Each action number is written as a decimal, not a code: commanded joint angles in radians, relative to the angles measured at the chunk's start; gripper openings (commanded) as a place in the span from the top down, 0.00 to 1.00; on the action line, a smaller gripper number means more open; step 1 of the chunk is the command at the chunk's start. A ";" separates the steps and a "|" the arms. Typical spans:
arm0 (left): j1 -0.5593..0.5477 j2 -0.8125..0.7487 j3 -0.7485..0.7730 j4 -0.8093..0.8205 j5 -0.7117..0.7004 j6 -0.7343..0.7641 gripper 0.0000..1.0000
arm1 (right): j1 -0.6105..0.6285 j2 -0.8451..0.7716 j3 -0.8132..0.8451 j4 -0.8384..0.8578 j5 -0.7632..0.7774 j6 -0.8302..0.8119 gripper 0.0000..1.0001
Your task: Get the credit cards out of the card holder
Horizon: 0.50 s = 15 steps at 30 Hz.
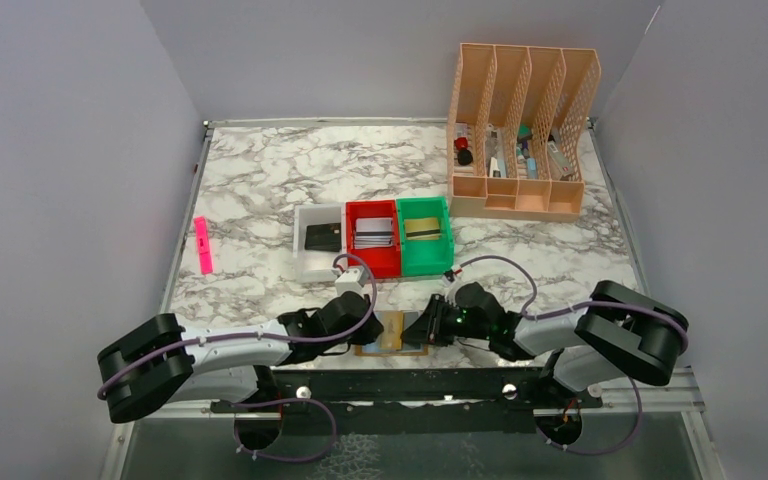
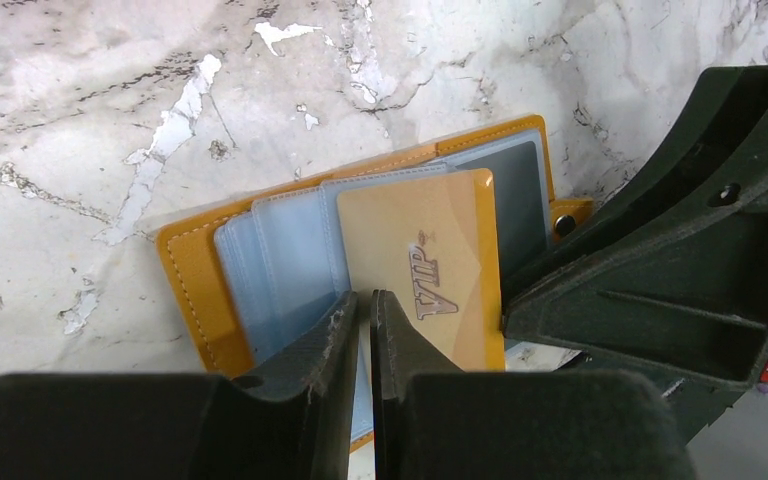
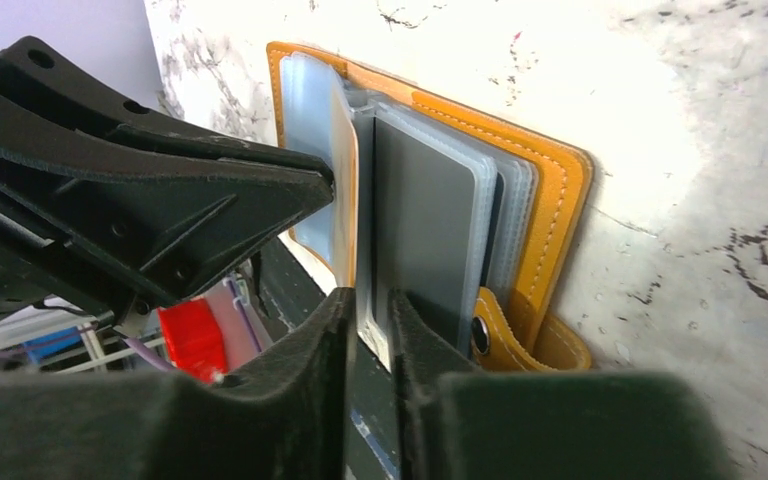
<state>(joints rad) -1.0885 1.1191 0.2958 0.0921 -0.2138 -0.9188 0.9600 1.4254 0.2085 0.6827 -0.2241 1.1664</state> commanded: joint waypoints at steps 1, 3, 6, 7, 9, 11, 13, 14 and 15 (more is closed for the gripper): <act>-0.008 0.043 -0.012 -0.083 -0.009 0.020 0.85 | -0.008 0.046 0.006 0.043 -0.030 -0.007 0.73; -0.008 0.045 -0.011 -0.081 -0.006 0.020 0.86 | -0.008 0.077 0.005 0.086 -0.036 0.008 0.67; -0.008 0.045 -0.013 -0.082 -0.006 0.019 0.86 | -0.009 0.113 0.010 0.115 -0.038 0.016 0.66; -0.008 0.044 -0.015 -0.081 -0.006 0.018 0.86 | -0.009 0.121 0.014 0.117 -0.041 0.013 0.69; -0.008 0.040 -0.017 -0.083 -0.006 0.017 0.86 | -0.009 0.130 0.014 0.120 -0.039 0.015 0.79; -0.008 0.034 -0.019 -0.083 -0.008 0.015 0.86 | -0.009 0.130 0.005 0.127 -0.032 0.016 0.87; -0.009 0.028 -0.022 -0.084 -0.011 0.014 0.86 | -0.010 0.123 -0.002 0.124 -0.030 0.012 0.95; -0.008 0.025 -0.023 -0.086 -0.014 0.014 0.86 | -0.013 0.119 -0.004 0.122 -0.033 0.007 0.98; -0.008 0.023 -0.023 -0.090 -0.015 0.014 0.86 | -0.016 0.113 -0.007 0.120 -0.038 0.003 0.99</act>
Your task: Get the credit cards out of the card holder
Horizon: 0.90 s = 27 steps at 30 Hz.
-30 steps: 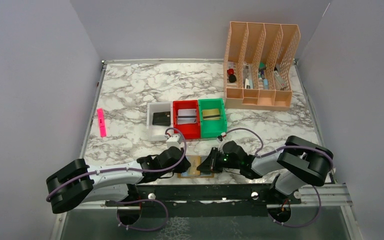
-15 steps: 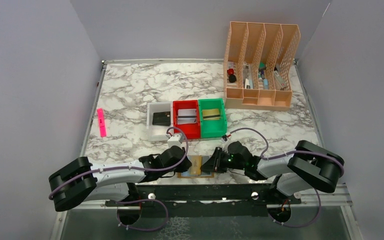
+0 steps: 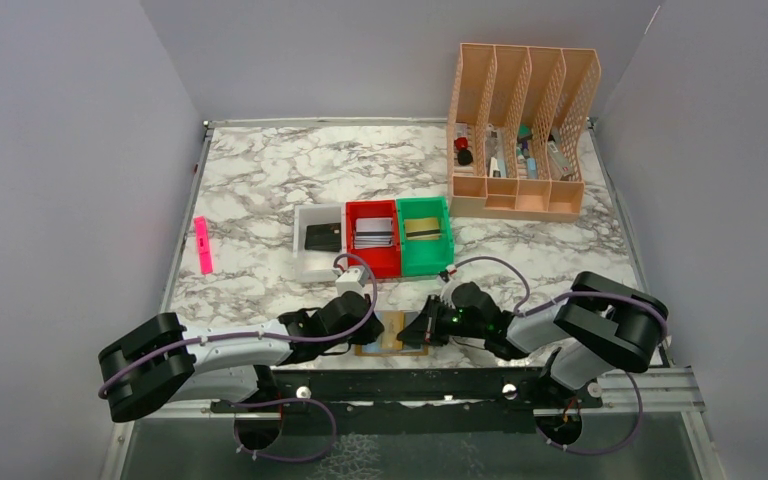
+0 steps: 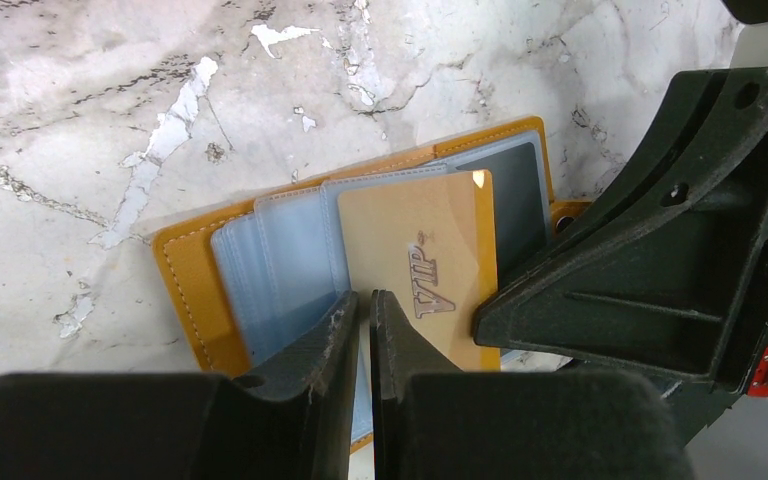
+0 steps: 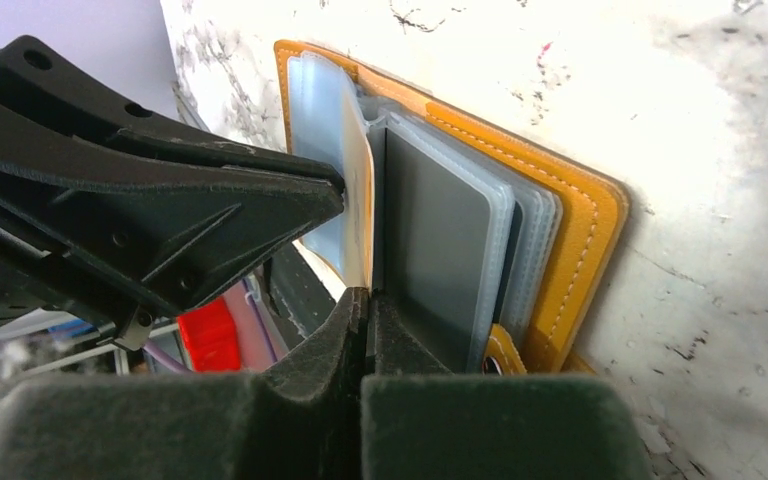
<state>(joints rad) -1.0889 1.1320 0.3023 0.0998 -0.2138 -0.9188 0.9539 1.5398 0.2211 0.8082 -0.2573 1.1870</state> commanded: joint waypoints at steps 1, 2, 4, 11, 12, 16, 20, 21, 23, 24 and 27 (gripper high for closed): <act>-0.008 0.006 -0.029 -0.100 -0.018 0.014 0.86 | -0.011 -0.008 -0.023 -0.008 -0.008 -0.018 0.99; -0.008 0.004 -0.030 -0.103 -0.021 0.014 0.86 | -0.014 -0.014 -0.029 -0.008 -0.008 -0.017 0.99; -0.007 0.002 -0.029 -0.105 -0.025 0.014 0.86 | -0.021 -0.029 -0.042 -0.014 -0.007 -0.017 0.99; -0.008 0.009 -0.029 -0.109 -0.025 0.014 0.87 | -0.046 -0.101 -0.064 -0.089 -0.005 -0.034 0.99; -0.008 0.009 -0.028 -0.110 -0.027 0.014 0.87 | -0.049 -0.111 -0.063 -0.101 -0.006 -0.039 0.99; -0.009 0.008 -0.029 -0.109 -0.023 0.015 0.87 | -0.056 -0.171 -0.065 -0.189 0.028 -0.058 0.98; -0.009 0.002 -0.028 -0.109 -0.022 0.022 0.87 | -0.057 -0.209 -0.061 -0.199 0.031 -0.065 0.84; -0.009 0.000 -0.026 -0.108 -0.022 0.025 0.87 | -0.057 -0.206 -0.056 -0.192 0.022 -0.066 0.81; -0.009 0.001 -0.021 -0.108 -0.021 0.030 0.87 | -0.057 -0.187 -0.043 -0.179 0.011 -0.061 0.77; -0.009 0.001 -0.019 -0.108 -0.020 0.031 0.87 | -0.057 -0.174 -0.038 -0.166 0.007 -0.059 0.75; -0.009 0.005 -0.017 -0.105 -0.016 0.034 0.88 | -0.057 -0.127 -0.031 -0.111 -0.001 -0.041 0.70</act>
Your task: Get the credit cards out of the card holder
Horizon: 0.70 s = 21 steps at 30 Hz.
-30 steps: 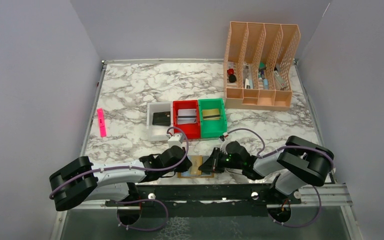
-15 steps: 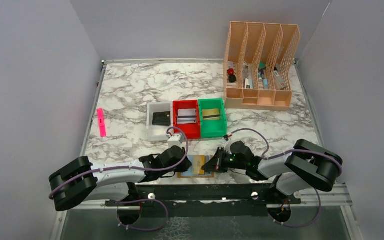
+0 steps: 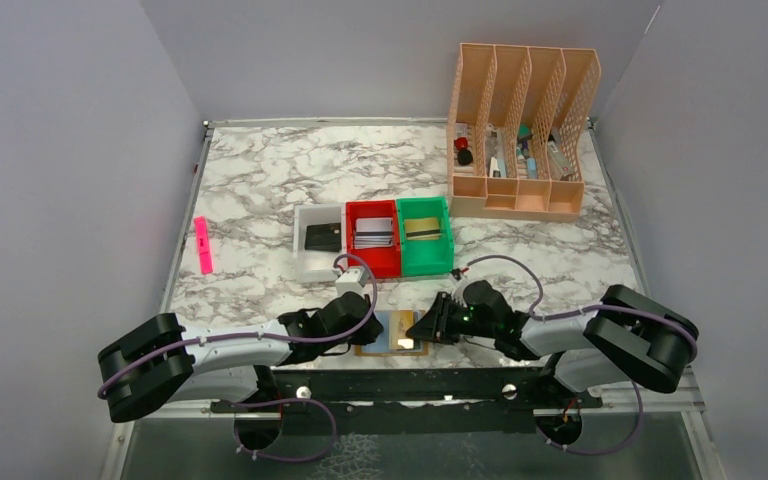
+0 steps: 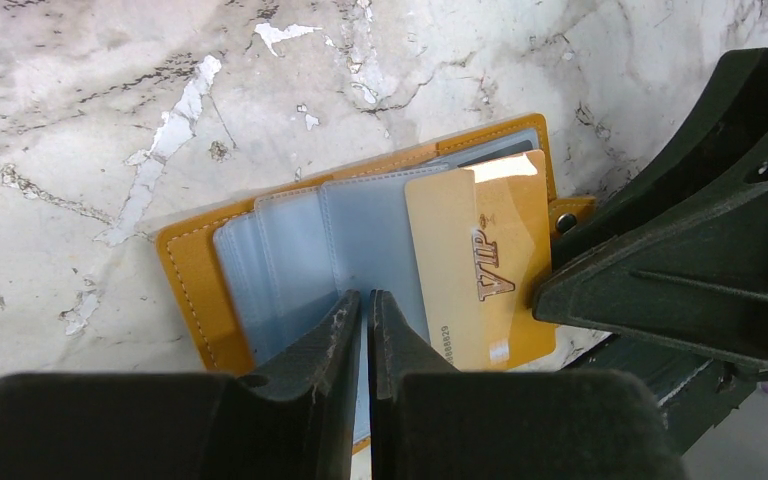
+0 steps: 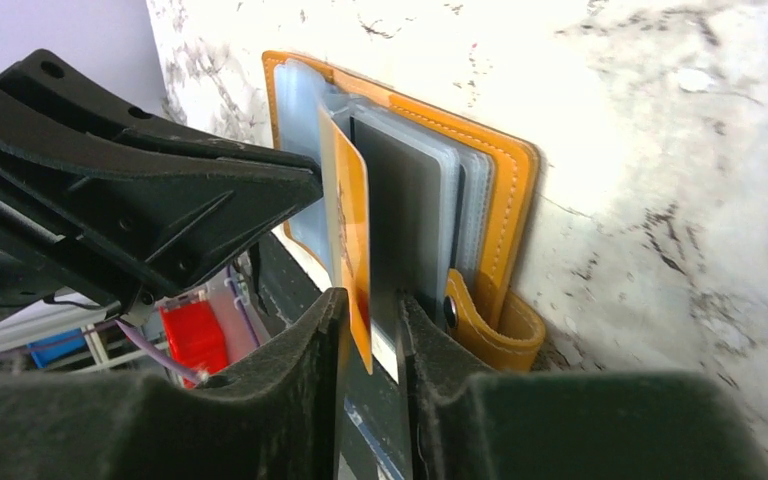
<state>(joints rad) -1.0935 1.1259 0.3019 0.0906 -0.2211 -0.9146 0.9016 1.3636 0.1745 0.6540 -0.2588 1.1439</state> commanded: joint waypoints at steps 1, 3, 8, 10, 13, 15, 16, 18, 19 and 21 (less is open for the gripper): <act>-0.005 0.012 -0.017 -0.095 -0.008 0.029 0.88 | -0.004 0.065 0.018 0.067 -0.006 0.005 0.70; -0.005 0.012 -0.019 -0.096 -0.006 0.028 0.88 | -0.004 0.101 0.026 0.105 -0.026 0.008 0.70; -0.006 0.008 -0.026 -0.094 -0.005 0.024 0.88 | -0.004 0.145 0.033 0.148 -0.040 0.018 0.83; -0.006 0.004 -0.027 -0.095 -0.004 0.023 0.88 | -0.004 0.130 0.020 0.139 -0.016 0.022 0.89; -0.006 -0.003 -0.032 -0.095 -0.011 0.021 0.88 | -0.004 0.078 0.009 0.070 0.025 0.005 0.93; -0.006 -0.004 -0.033 -0.097 -0.015 0.019 0.88 | -0.004 0.032 0.008 -0.003 0.051 -0.016 0.96; -0.006 -0.006 -0.033 -0.097 -0.016 0.020 0.88 | -0.006 0.007 0.007 -0.040 0.066 -0.026 0.97; -0.006 -0.006 -0.034 -0.100 -0.018 0.019 0.88 | -0.007 -0.054 0.004 -0.112 0.094 -0.049 0.98; -0.006 -0.007 -0.033 -0.101 -0.019 0.020 0.88 | -0.010 -0.082 0.005 -0.151 0.106 -0.061 0.99; -0.006 -0.013 -0.031 -0.109 -0.024 0.020 0.88 | -0.015 -0.157 0.011 -0.241 0.138 -0.089 0.99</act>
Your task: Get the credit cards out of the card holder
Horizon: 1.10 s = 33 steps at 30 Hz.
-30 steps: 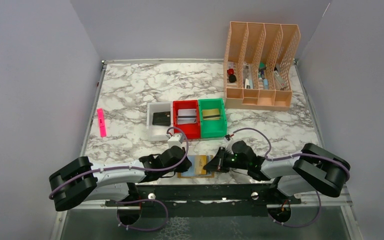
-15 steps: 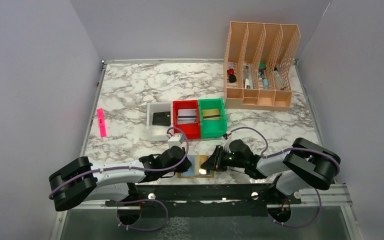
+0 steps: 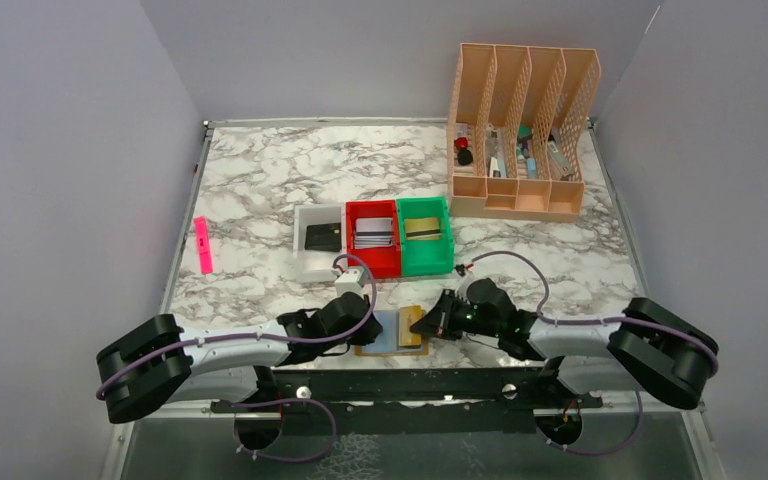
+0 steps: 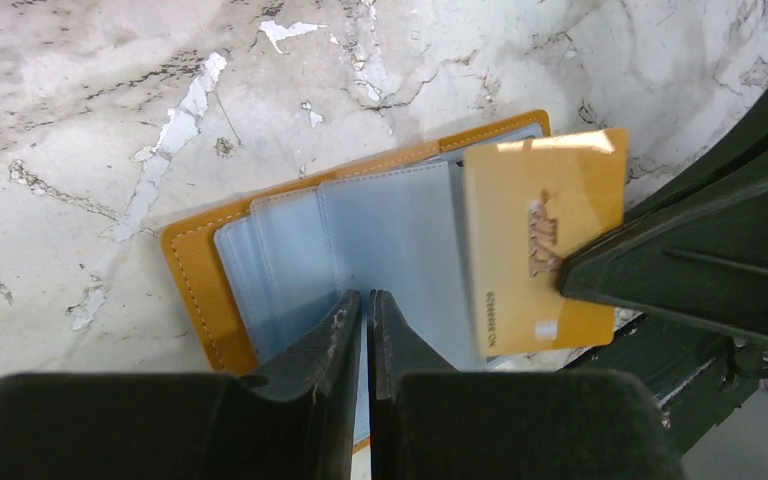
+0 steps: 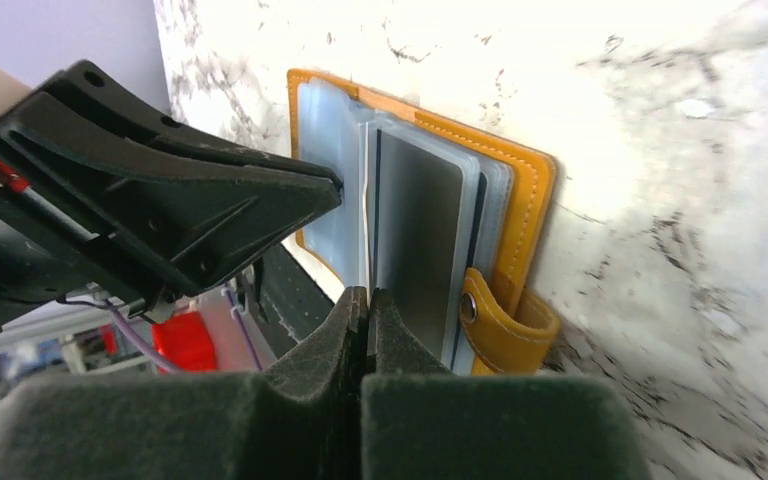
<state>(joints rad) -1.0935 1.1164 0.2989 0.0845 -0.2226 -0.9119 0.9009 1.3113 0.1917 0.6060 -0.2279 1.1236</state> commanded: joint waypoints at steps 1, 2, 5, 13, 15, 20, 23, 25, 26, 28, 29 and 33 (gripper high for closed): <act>-0.006 -0.007 -0.027 -0.106 -0.024 0.018 0.88 | -0.014 -0.157 0.000 -0.239 0.128 -0.087 0.99; -0.006 -0.012 -0.027 -0.109 -0.027 0.018 0.87 | -0.014 -0.202 0.009 -0.285 0.147 -0.107 0.99; -0.006 -0.036 -0.020 -0.122 -0.041 0.019 0.81 | -0.014 -0.334 0.055 -0.462 0.230 -0.185 0.99; -0.003 -0.117 0.104 -0.286 -0.170 0.092 0.41 | -0.014 -0.573 0.161 -0.611 0.547 -0.447 0.99; 0.001 -0.134 0.139 -0.329 -0.213 0.116 0.32 | -0.014 -0.565 0.186 -0.558 0.603 -0.562 0.99; 0.026 -0.171 0.181 -0.398 -0.270 0.150 0.20 | -0.014 -0.402 0.260 -0.339 0.609 -0.924 0.99; 0.036 -0.190 0.171 -0.403 -0.267 0.152 0.19 | -0.014 -0.251 0.328 -0.237 0.561 -1.162 0.99; 0.039 -0.201 0.155 -0.403 -0.257 0.140 0.18 | -0.014 -0.155 0.381 -0.210 0.550 -1.325 0.99; 0.038 -0.207 0.147 -0.404 -0.250 0.131 0.18 | -0.014 -0.115 0.401 -0.188 0.550 -1.388 0.99; 0.038 -0.222 0.127 -0.401 -0.236 0.106 0.18 | -0.014 -0.039 0.439 -0.161 0.540 -1.510 0.99; 0.039 -0.232 0.117 -0.400 -0.229 0.097 0.18 | -0.014 -0.007 0.456 -0.158 0.551 -1.560 0.99; 0.039 -0.283 0.074 -0.394 -0.214 0.067 0.18 | -0.014 0.119 0.529 -0.219 0.589 -1.704 0.99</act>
<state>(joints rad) -1.0595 0.8852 0.4110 -0.2958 -0.4446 -0.8085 0.8879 1.3422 0.6514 0.3737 0.3256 -0.3088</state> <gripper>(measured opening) 0.818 0.017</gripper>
